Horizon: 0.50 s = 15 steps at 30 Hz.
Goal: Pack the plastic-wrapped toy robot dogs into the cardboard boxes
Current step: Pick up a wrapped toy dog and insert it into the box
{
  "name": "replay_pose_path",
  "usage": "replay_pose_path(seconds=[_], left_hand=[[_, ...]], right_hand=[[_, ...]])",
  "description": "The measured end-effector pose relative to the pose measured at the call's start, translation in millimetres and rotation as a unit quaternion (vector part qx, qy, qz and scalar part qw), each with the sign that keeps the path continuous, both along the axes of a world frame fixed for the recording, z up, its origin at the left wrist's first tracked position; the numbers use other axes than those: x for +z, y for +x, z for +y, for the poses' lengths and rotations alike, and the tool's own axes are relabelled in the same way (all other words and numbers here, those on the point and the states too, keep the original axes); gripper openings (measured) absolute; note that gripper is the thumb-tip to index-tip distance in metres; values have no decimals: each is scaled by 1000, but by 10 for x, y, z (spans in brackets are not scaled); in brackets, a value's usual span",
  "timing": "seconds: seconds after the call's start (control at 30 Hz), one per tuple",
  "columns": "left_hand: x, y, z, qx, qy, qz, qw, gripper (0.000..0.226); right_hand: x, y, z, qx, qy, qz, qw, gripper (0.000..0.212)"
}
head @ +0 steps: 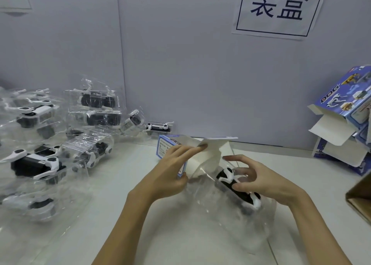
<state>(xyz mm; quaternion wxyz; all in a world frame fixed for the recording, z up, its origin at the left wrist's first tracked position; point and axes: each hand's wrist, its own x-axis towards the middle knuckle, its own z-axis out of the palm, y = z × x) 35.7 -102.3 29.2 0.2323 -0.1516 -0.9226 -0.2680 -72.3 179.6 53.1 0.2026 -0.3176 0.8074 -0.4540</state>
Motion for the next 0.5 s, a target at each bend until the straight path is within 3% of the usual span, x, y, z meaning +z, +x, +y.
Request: replay_pose_path(seconds=[0.17, 0.4, 0.5], left_hand=[[5, -1, 37, -9, 21, -8, 1000, 99], [-32, -22, 121, -23, -9, -7, 1000, 103], [-51, -43, 152, -11, -26, 5, 1000, 103]], right_hand=[[-7, -16, -25, 19, 7, -1, 1000, 74], [-88, -76, -42, -113, -13, 10, 993, 62], [-99, -48, -98, -126, 5, 22, 992, 58]])
